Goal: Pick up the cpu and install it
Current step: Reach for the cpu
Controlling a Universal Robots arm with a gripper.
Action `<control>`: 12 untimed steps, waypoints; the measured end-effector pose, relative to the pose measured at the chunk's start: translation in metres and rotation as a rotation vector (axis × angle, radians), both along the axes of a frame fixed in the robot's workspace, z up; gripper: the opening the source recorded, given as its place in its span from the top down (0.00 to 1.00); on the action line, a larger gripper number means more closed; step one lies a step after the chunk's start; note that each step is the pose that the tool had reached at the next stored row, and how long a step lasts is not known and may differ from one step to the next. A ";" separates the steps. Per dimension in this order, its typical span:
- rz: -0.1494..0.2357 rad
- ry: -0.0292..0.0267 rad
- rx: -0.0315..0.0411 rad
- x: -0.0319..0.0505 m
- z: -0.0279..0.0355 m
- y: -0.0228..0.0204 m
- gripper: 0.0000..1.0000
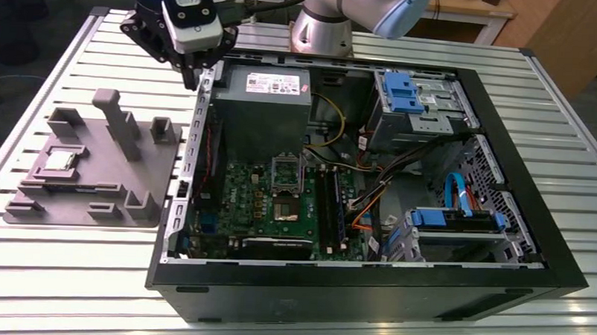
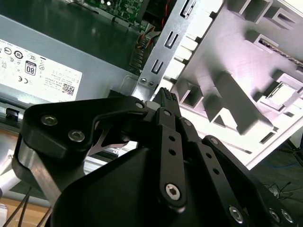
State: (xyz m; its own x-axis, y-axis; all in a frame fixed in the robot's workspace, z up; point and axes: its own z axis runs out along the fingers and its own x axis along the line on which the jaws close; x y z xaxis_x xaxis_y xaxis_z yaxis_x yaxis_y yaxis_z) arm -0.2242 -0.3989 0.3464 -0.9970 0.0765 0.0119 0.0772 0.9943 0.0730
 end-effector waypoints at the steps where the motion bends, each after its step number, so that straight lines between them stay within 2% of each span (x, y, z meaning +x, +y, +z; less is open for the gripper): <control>1: 0.000 0.0000 0.0001 -0.0004 -0.0001 0.0000 0.90; 12: 0.000 -0.0001 0.0001 -0.0054 -0.0008 0.0000 0.90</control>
State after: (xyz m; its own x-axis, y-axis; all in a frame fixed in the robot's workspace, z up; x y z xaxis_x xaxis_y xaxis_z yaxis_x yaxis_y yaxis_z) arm -0.2296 -0.3989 0.3456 -0.9970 0.0765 0.0119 0.0772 0.9943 0.0731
